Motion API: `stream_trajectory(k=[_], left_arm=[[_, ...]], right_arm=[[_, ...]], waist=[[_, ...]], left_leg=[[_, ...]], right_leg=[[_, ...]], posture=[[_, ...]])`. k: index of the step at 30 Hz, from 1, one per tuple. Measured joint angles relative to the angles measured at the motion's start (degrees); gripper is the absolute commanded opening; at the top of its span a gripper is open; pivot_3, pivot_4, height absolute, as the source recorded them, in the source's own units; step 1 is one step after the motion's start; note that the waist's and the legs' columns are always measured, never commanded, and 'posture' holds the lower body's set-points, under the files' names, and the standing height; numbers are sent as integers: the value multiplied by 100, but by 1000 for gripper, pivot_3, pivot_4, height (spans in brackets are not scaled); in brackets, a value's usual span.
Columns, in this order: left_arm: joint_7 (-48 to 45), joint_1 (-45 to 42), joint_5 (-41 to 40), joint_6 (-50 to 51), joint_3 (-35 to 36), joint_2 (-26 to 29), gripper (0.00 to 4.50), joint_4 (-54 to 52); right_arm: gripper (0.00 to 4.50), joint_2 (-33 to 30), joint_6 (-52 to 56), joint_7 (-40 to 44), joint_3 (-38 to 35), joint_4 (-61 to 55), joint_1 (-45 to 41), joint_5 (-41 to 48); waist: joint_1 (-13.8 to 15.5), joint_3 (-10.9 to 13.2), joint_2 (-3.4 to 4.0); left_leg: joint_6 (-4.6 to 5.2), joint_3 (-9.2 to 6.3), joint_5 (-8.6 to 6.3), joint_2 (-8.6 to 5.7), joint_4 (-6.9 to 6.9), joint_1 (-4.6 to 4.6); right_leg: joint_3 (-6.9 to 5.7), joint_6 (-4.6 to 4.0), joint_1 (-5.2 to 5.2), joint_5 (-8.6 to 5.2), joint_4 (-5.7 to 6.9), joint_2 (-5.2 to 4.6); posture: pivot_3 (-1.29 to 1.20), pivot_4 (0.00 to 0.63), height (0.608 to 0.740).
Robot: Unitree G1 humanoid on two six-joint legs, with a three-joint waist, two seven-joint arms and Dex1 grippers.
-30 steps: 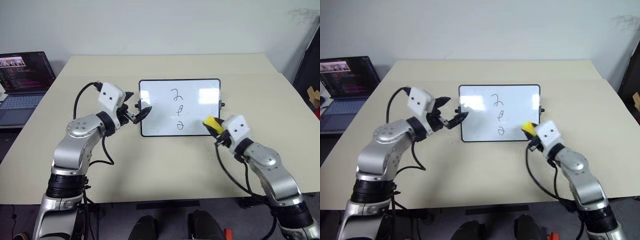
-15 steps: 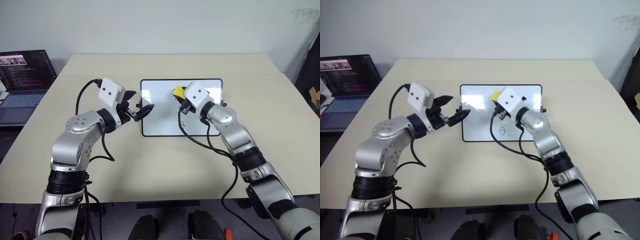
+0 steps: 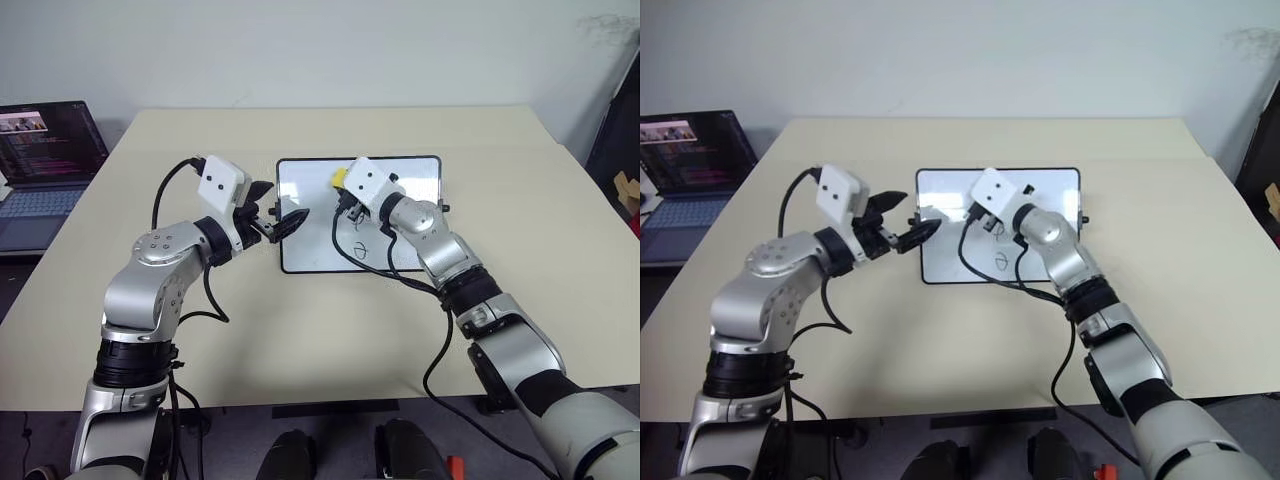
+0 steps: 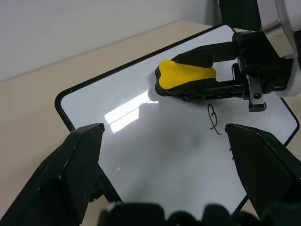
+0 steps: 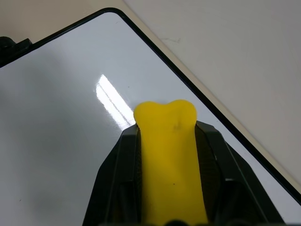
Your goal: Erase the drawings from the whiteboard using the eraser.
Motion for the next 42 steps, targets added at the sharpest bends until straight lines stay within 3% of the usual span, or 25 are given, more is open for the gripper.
stream_trajectory(k=[9, 23, 42], left_arm=[[-65, -1, 31, -17, -1, -2, 4500, 0], [-100, -7, 36, -21, -17, -13, 4500, -1], [-70, -1, 33, -20, -59, -35, 4500, -191]], right_arm=[[1195, -77, 19, -44, -121, 94, 13, 14], [1195, -549, 267, 187, -280, -945, 953, 20], [1194, -28, 309, 246, 150, -690, 710, -317]], waist=[[29, -1, -1], [39, -8, -10], [-137, -9, -10]], left_leg=[[1, -5, 0, -3, 6, 3], [10, -11, -4, -8, 11, 19], [4, -8, 1, 4, 9, 28]], right_leg=[[-4, -1, 7, 1, 6, -1], [-5, -2, 24, 7, 15, -3], [0, -16, 19, 23, 22, 6]], posture=[[0, 150, 740], [0, 150, 740], [0, 150, 740]])
